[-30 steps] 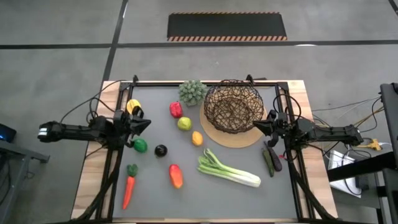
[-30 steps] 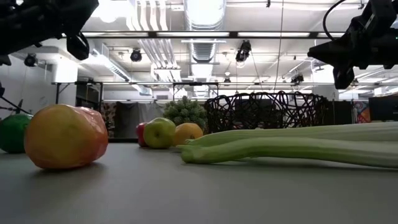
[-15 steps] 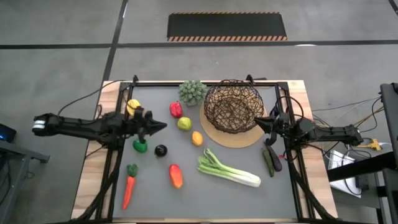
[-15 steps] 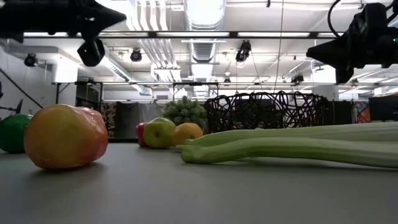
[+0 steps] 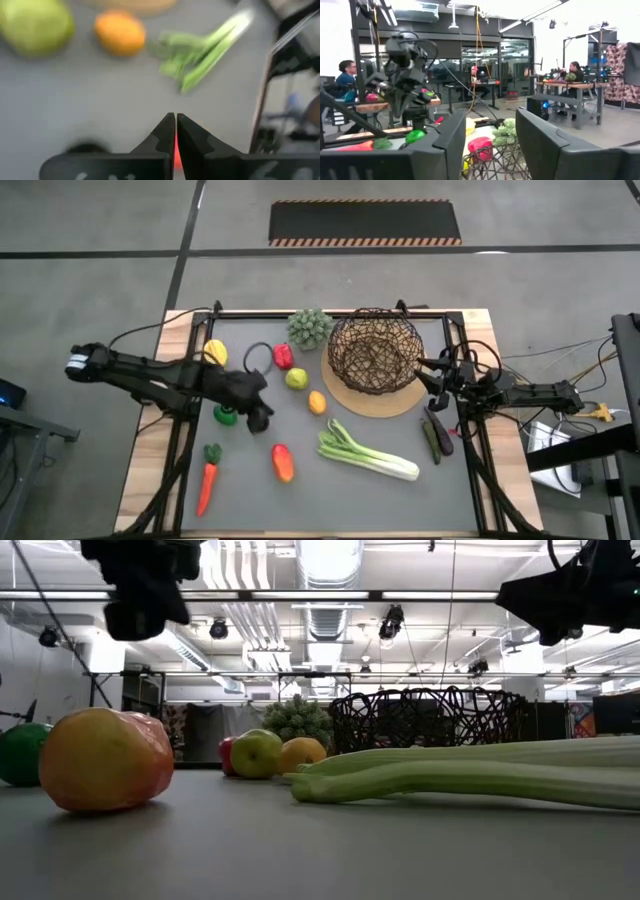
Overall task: Build produce basket
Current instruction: Put the black plum into the black wire basket
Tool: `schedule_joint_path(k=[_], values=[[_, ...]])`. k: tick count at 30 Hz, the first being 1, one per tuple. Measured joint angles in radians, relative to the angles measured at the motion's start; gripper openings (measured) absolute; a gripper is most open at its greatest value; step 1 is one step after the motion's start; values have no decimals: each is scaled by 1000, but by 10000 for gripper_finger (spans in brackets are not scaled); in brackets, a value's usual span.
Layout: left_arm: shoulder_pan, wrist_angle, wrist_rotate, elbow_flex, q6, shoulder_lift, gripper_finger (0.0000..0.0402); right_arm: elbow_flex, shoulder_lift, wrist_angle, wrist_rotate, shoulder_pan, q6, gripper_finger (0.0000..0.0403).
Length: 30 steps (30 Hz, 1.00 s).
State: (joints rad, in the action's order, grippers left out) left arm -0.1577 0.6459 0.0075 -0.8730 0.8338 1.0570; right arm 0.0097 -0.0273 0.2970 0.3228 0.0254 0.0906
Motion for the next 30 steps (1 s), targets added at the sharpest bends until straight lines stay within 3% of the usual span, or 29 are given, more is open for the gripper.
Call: schedule_joint_path(k=[8,13,19,25,30], values=[[-113,423,19,-223,126,227,0,0,0,1,-8,0,-32,205],[-110,457,47,-235,188,289,13,3,0,0,-8,0,-53,239],[-85,464,85,-198,234,328,102,6,0,0,-8,0,-55,283],[-79,462,-62,-177,287,370,224,8,0,0,2,0,-56,319],[-80,462,-71,-162,264,420,293,10,0,-1,42,0,-57,341]])
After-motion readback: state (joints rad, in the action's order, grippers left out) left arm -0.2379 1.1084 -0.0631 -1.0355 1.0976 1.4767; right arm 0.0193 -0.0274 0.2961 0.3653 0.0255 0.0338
